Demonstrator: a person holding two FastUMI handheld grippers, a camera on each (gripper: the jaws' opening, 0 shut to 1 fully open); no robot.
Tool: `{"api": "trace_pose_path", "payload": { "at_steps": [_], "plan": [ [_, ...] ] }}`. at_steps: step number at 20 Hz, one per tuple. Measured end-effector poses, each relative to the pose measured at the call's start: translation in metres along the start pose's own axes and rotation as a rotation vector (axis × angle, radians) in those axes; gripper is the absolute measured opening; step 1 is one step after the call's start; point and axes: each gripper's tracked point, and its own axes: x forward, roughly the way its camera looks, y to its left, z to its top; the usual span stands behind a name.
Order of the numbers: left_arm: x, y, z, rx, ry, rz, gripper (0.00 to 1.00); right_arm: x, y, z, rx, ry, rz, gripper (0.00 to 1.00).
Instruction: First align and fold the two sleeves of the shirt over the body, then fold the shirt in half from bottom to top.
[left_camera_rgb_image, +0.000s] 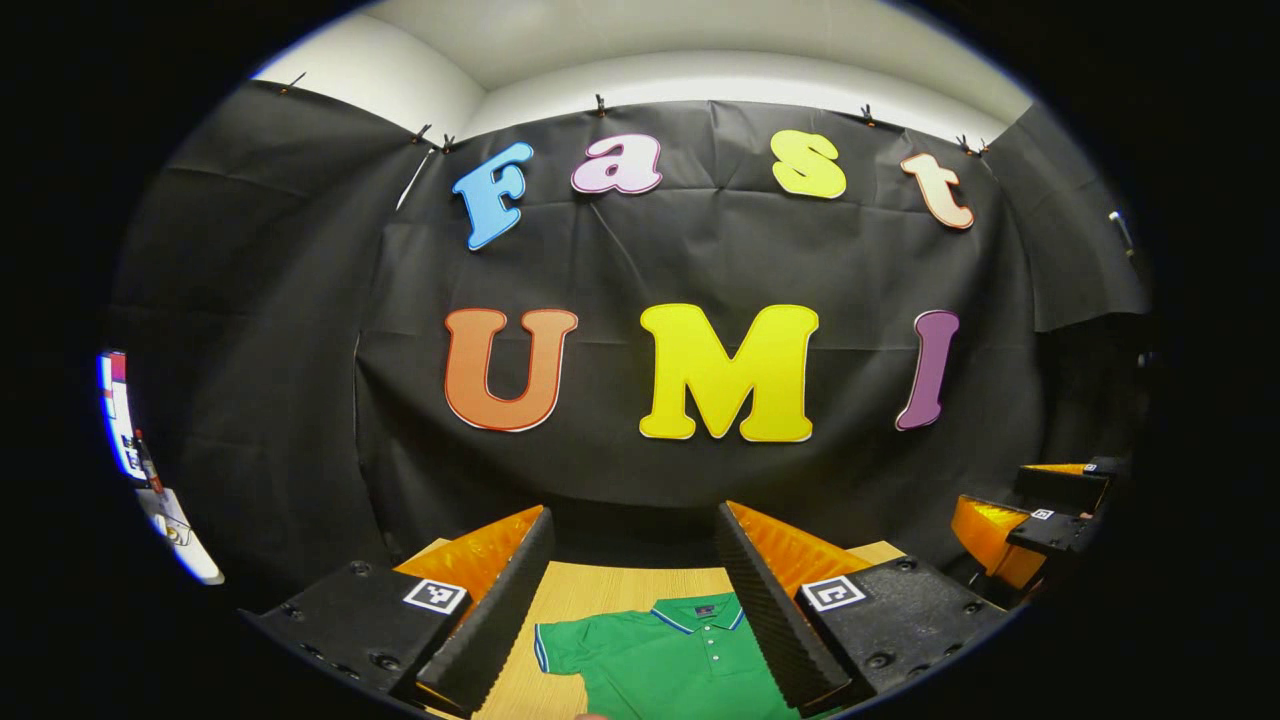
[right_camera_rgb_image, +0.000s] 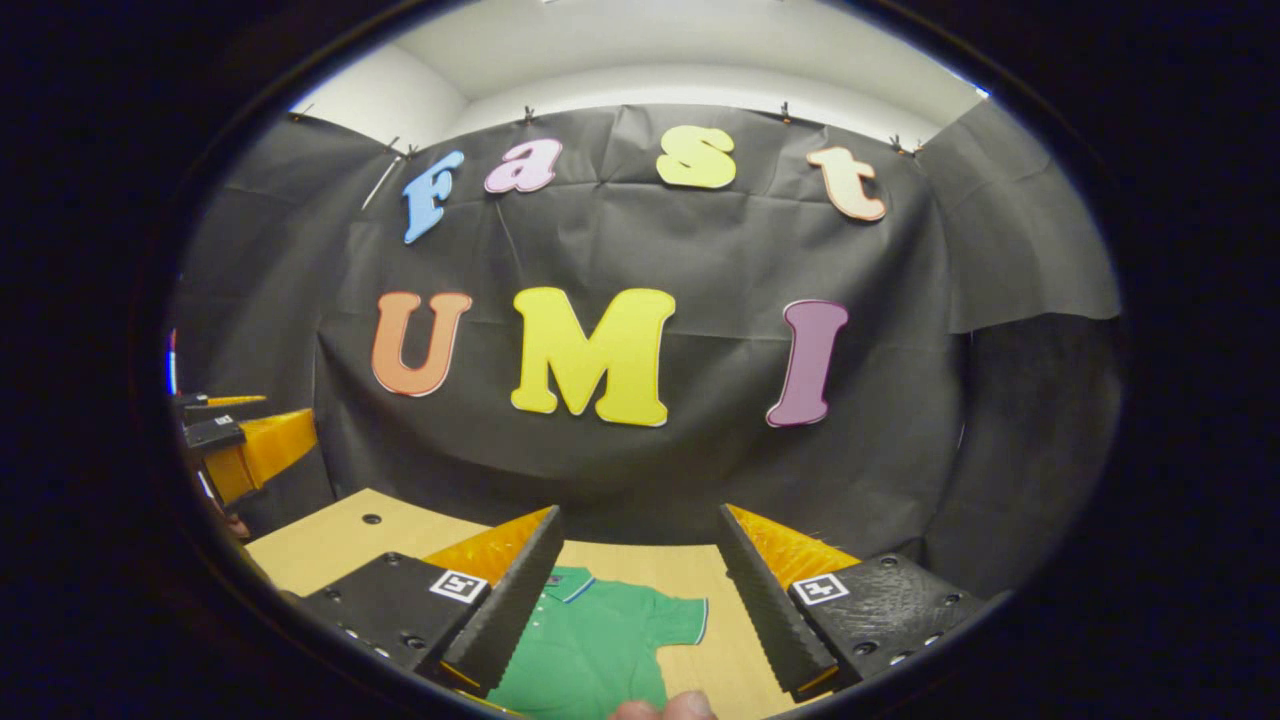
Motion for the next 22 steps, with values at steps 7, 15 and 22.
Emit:
{"api": "trace_pose_path", "payload": {
  "at_steps": [7,15,22],
  "plan": [
    [0.018,-0.01,-0.012,0.004,0.031,0.014,1.0,0.054,-0.03,-0.081,0.007,0.261,0.016,0.96],
    [0.041,-0.023,-0.035,0.001,0.092,0.049,1.0,0.145,-0.089,-0.198,-0.001,0.526,-0.022,0.95],
    [0.055,-0.029,-0.065,0.01,0.172,0.08,1.0,0.203,-0.093,-0.302,-0.021,0.753,0.013,0.95]
  ]
}}
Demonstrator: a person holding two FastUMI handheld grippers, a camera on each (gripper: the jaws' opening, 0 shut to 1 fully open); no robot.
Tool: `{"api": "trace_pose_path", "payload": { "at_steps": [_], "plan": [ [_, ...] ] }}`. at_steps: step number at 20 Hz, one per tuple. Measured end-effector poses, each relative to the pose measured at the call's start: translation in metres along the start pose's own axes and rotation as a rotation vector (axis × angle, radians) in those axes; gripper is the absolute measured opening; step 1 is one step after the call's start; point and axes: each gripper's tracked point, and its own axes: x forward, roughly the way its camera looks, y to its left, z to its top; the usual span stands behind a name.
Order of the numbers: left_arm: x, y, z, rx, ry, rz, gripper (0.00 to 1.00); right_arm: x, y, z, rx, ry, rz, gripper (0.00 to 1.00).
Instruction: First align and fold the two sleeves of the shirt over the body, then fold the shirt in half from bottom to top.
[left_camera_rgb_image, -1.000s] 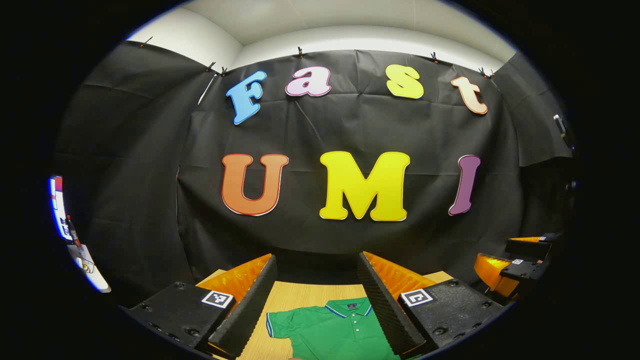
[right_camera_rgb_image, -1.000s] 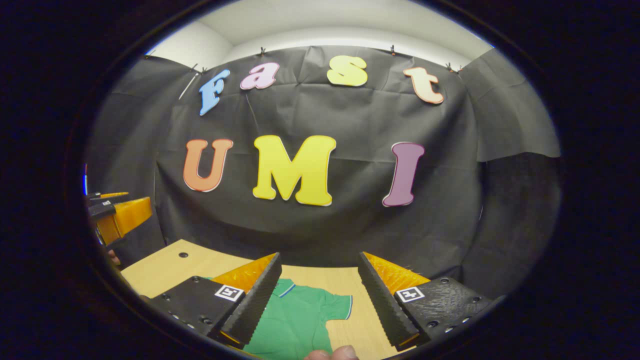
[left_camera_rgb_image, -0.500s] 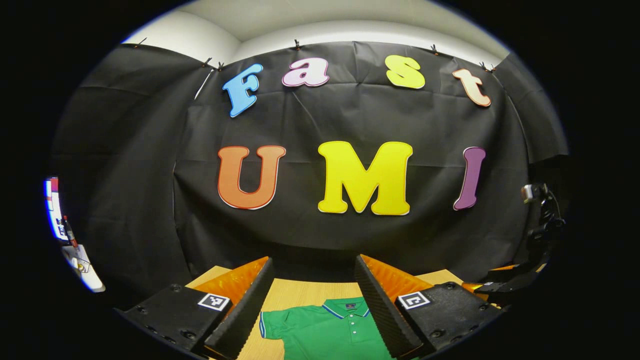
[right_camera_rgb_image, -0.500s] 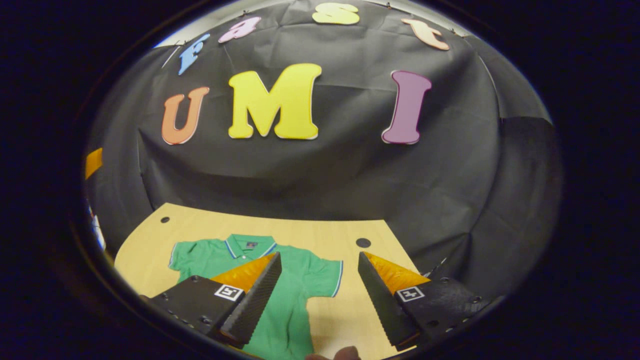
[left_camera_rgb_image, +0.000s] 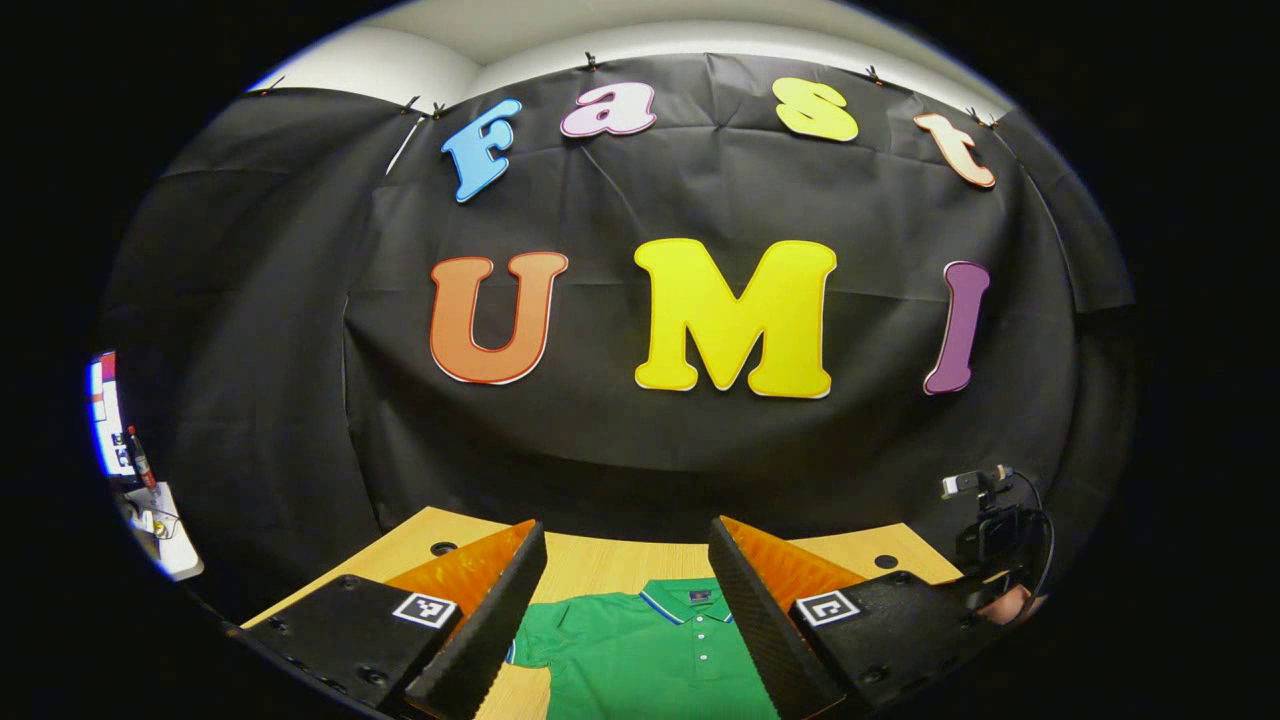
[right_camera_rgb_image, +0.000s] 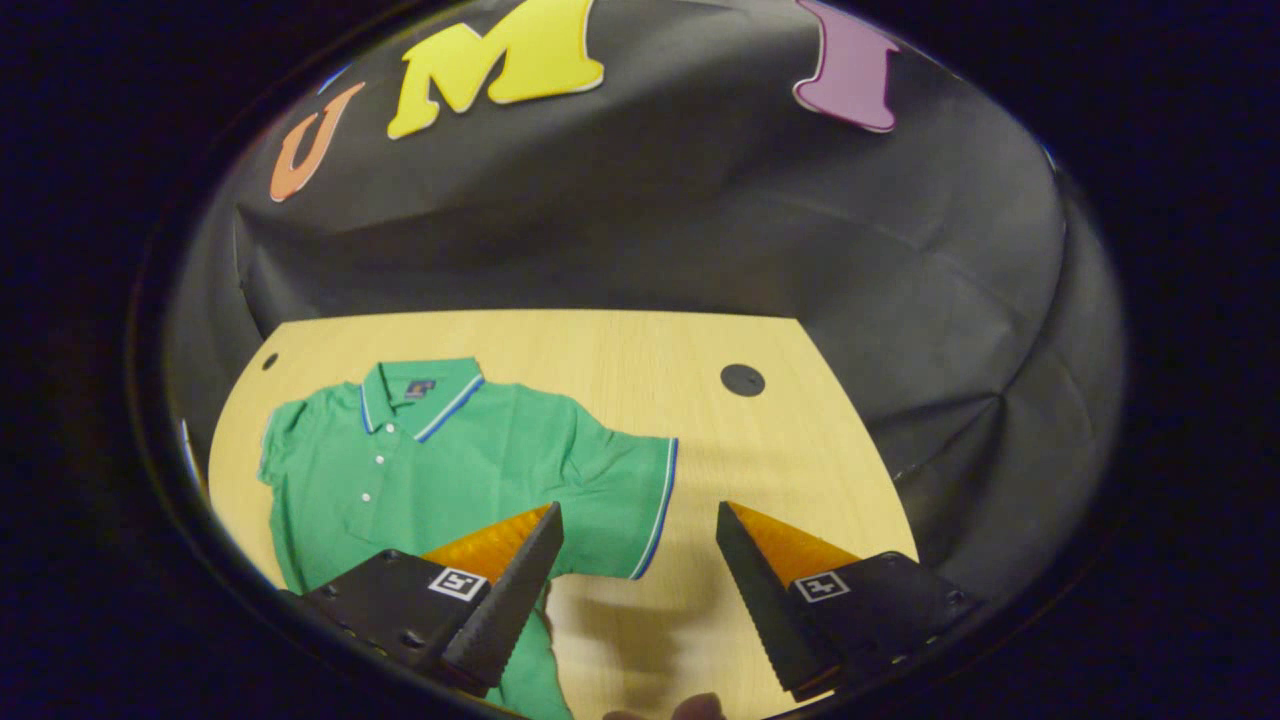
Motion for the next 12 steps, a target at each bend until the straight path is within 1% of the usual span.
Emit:
{"api": "trace_pose_path", "payload": {
  "at_steps": [2,4,5,8,9,10,11,12],
  "plan": [
    [0.002,0.004,-0.004,0.007,0.014,0.018,1.0,0.023,0.003,-0.009,0.006,0.051,0.014,0.94],
    [0.005,0.008,-0.008,0.013,0.026,0.034,1.0,0.041,-0.003,-0.014,-0.008,0.076,0.005,0.96],
    [0.006,0.01,-0.01,0.013,0.033,0.042,1.0,0.048,-0.005,-0.018,-0.015,0.088,-0.002,0.96],
    [0.01,0.012,-0.015,0.008,0.048,0.052,1.0,0.061,0.001,-0.038,0.015,0.163,0.011,0.94],
    [0.011,0.012,-0.016,0.006,0.051,0.052,1.0,0.054,0.008,-0.045,0.054,0.197,0.049,0.88],
    [0.013,0.01,-0.017,0.005,0.05,0.051,1.0,0.054,0.011,-0.04,0.093,0.177,0.047,0.75],
    [0.014,0.009,-0.017,0.004,0.051,0.049,1.0,0.058,0.006,-0.043,0.11,0.185,0.042,0.63],
    [0.016,0.009,-0.018,0.002,0.051,0.046,1.0,0.058,0.009,-0.042,0.142,0.184,0.045,0.5]
  ]
}}
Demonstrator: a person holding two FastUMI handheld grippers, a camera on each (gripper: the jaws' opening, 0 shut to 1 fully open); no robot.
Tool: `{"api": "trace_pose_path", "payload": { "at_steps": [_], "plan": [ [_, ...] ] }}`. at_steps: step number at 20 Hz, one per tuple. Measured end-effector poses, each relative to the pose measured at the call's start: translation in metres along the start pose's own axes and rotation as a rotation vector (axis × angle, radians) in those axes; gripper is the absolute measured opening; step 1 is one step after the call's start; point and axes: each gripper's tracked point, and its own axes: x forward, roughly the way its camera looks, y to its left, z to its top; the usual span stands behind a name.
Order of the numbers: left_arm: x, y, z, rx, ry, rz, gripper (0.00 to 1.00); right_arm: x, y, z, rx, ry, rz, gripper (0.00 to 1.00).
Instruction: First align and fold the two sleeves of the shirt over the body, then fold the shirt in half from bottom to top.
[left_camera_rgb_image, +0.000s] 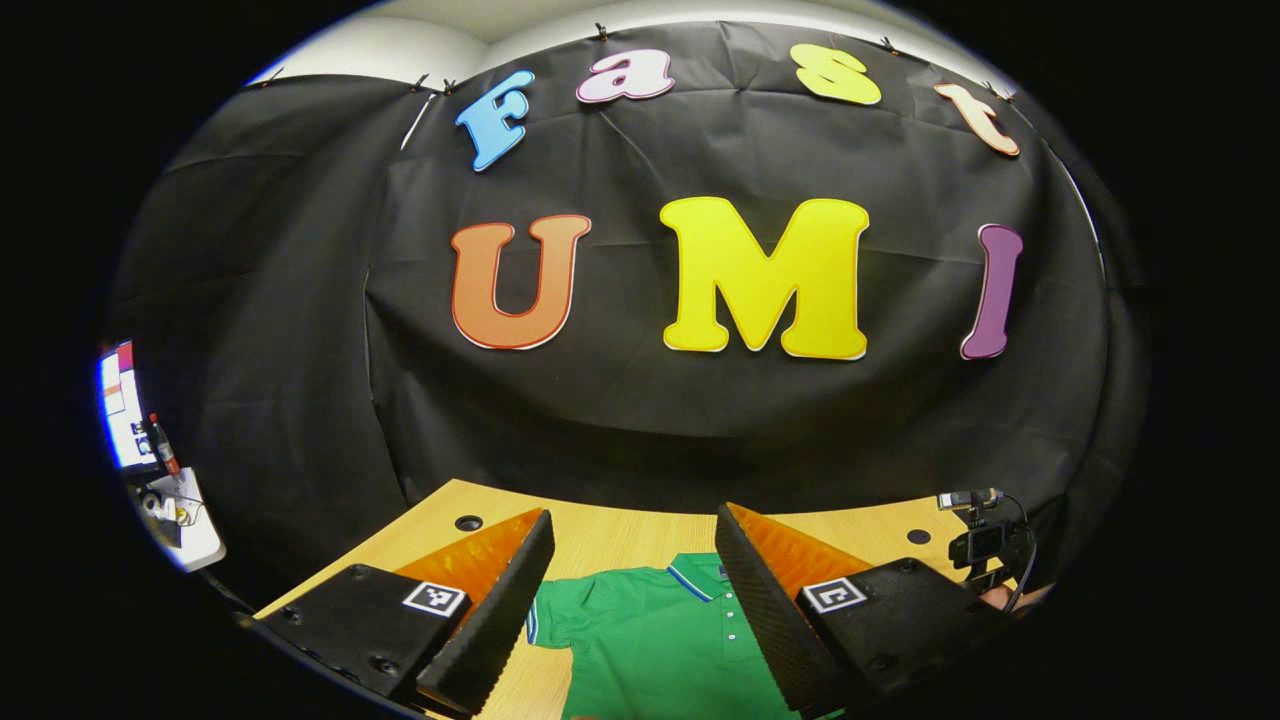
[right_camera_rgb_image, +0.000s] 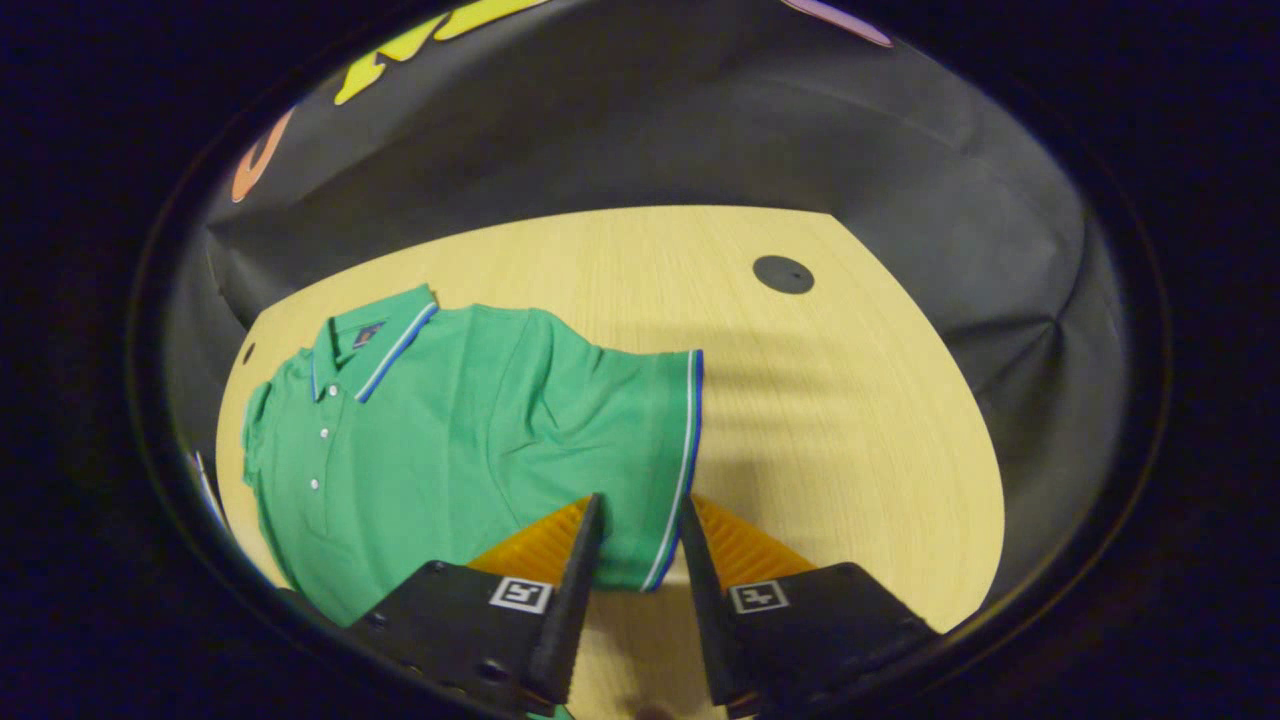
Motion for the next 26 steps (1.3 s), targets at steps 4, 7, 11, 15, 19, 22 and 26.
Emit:
{"api": "trace_pose_path", "payload": {
  "at_steps": [4,7,11,15,19,22,26],
  "plan": [
    [0.002,0.002,0.002,0.006,-0.005,-0.008,1.0,-0.003,0.006,0.003,0.029,0.002,-0.021,0.0],
    [0.001,0.014,0.005,0.019,-0.02,0.009,1.0,-0.014,0.008,0.021,-0.016,-0.066,-0.044,0.0],
    [-0.004,0.031,0.003,-0.008,-0.018,0.036,1.0,-0.041,0.032,0.041,-0.146,-0.13,-0.061,0.0],
    [-0.015,0.054,0.0,-0.037,-0.015,0.071,1.0,-0.06,0.091,0.052,-0.234,-0.172,-0.019,0.0],
    [-0.024,0.08,-0.001,-0.035,-0.013,0.103,1.0,-0.077,0.164,0.051,-0.218,-0.199,0.12,0.21],
    [-0.03,0.093,0.0,-0.032,-0.015,0.107,1.0,-0.097,0.19,0.053,-0.222,-0.251,0.164,0.52],
    [-0.029,0.103,-0.006,-0.048,0.003,0.085,1.0,-0.136,0.193,0.061,-0.239,-0.351,0.123,0.96]
  ]
}}
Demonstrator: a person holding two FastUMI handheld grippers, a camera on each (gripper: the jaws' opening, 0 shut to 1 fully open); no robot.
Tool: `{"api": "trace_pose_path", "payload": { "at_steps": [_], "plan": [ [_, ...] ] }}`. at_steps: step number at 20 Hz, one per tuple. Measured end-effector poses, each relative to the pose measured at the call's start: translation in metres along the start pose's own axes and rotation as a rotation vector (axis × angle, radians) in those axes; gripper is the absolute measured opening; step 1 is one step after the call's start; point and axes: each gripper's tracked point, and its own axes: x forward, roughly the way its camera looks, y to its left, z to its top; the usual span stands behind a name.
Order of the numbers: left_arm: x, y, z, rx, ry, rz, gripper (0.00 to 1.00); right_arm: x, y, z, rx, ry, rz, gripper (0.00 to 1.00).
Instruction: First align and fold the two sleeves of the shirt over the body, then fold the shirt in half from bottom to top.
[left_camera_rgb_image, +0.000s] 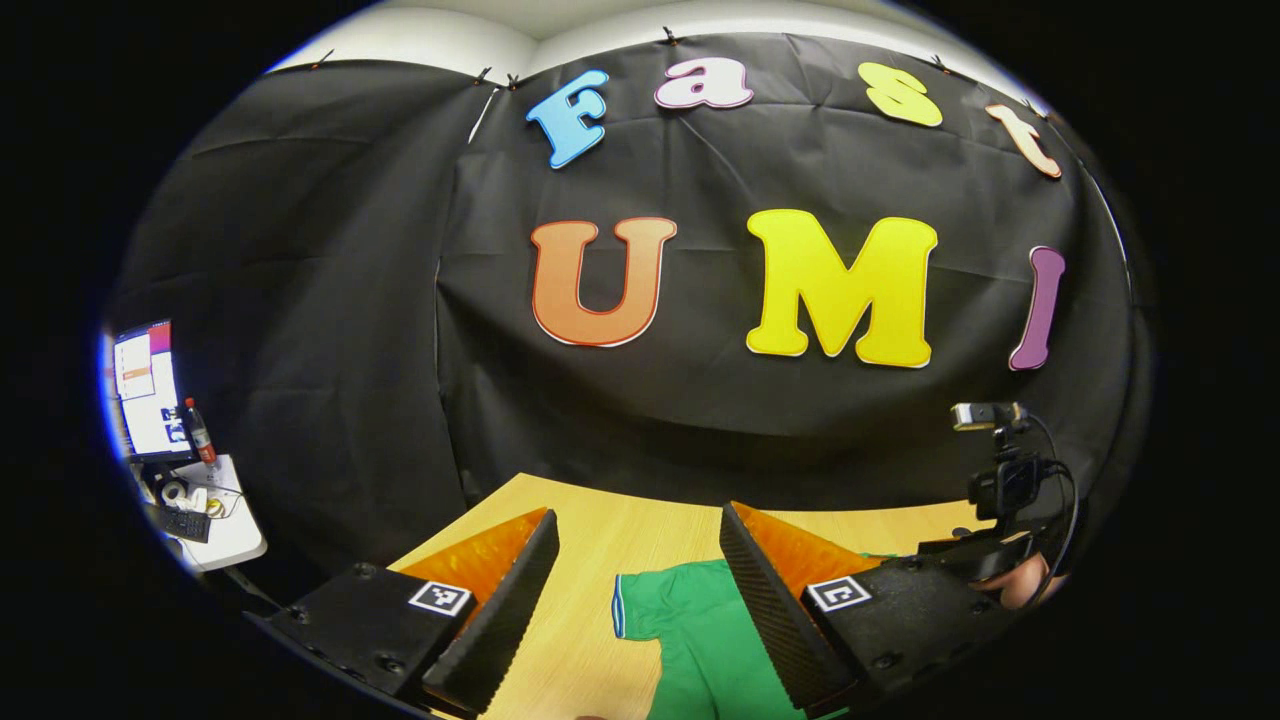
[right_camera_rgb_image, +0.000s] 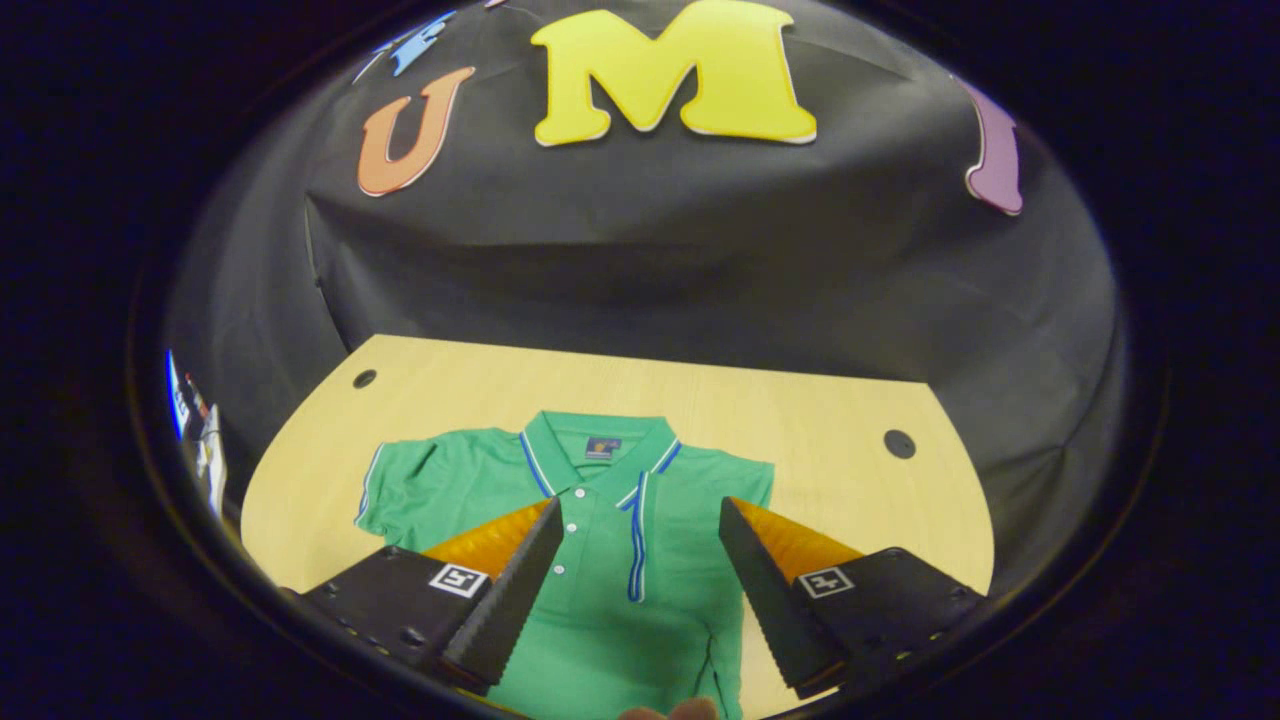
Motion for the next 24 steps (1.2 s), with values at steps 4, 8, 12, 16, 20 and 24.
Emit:
{"api": "trace_pose_path", "payload": {
  "at_steps": [4,8,12,16,20,24],
  "plan": [
    [0.011,0.006,-0.014,-0.003,0.042,-0.053,1.0,-0.042,0.003,0.006,-0.003,-0.049,-0.023,0.96],
    [0.044,0.015,-0.068,0.029,0.205,-0.143,1.0,-0.087,0.008,-0.017,-0.021,-0.034,-0.019,0.96],
    [0.066,0.023,-0.118,-0.015,0.387,-0.153,1.0,-0.131,-0.004,-0.025,-0.015,-0.071,-0.068,0.96],
    [0.092,0.031,-0.155,-0.01,0.511,-0.15,1.0,-0.158,-0.016,-0.025,-0.004,-0.087,-0.109,0.96],
    [0.125,0.024,-0.198,0.021,0.643,-0.178,1.0,-0.168,-0.02,-0.028,-0.036,-0.076,-0.124,0.96],
    [0.155,0.021,-0.229,0.043,0.729,-0.178,1.0,-0.171,-0.012,-0.039,-0.064,-0.05,-0.108,0.96]
  ]
}}
